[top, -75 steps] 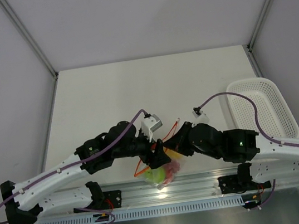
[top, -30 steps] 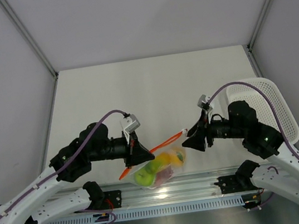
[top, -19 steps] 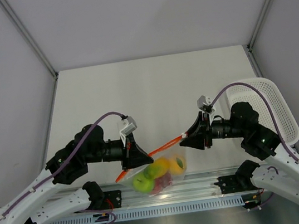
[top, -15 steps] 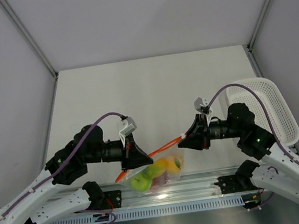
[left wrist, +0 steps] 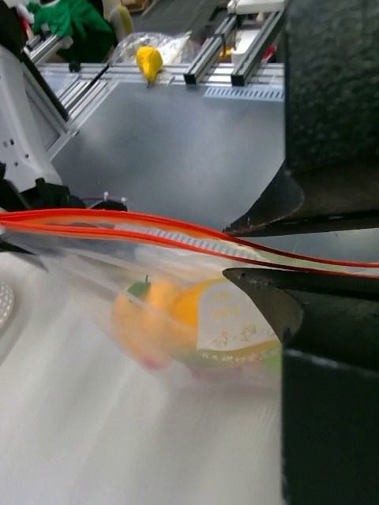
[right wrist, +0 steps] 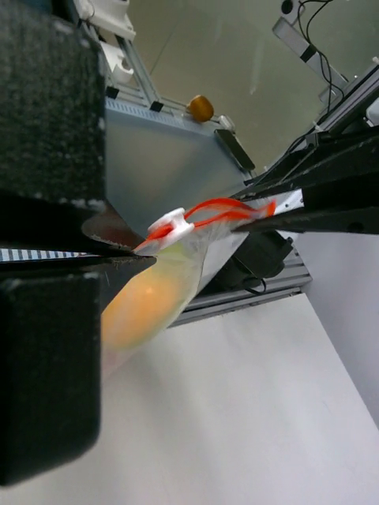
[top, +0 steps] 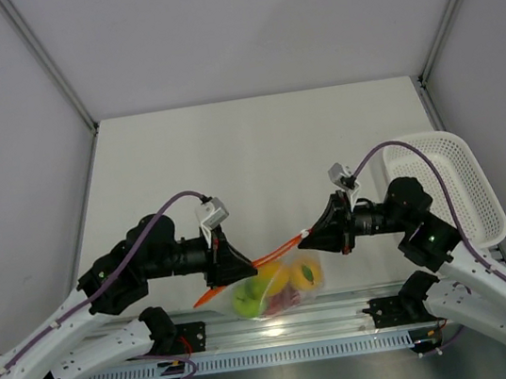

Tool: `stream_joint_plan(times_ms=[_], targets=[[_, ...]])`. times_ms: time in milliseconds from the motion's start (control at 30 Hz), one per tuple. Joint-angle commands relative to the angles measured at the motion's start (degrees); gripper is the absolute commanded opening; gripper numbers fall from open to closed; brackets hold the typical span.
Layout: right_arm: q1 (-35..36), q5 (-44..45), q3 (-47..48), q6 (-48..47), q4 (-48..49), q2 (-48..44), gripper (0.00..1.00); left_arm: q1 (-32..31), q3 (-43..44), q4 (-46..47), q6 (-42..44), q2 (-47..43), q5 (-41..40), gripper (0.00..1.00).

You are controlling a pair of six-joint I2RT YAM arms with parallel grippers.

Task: Place the food in the zip-top bag and seal the zipper
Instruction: Zip the zipper food storage bag at the center of the board.

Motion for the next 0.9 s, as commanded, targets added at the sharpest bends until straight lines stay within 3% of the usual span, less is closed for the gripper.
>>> stream_joint_plan(times_ms=[0, 233, 400, 500, 867], targets=[[2.19, 2.76, -1.02, 5.52, 3.94, 0.89, 0.00, 0.39, -0.83, 2.49, -0.01, -0.94, -6.39, 0.32], [12.91, 13.82, 0.81, 7.11, -0.53, 4.93, 0.00, 0.39, -1.10, 12.68, 1.58, 1.16, -5.61, 0.60], [18.36, 21.56, 3.27, 8.51, -2.48, 7.49, 0.00, 0.22, 0.31, 16.90, 1.41, 4.77, -3.77, 0.66], [19.33, 23.24, 4.59, 10.18, -3.78, 7.67, 0.00, -0.57, 0.40, 19.45, 1.32, 6.00, -3.41, 0.66], [19.78, 28.08, 9.34, 12.02, -9.69, 7.93, 0.00, -2.86, 0.92, 20.34, 1.49, 7.14, -4.29, 0.47]])
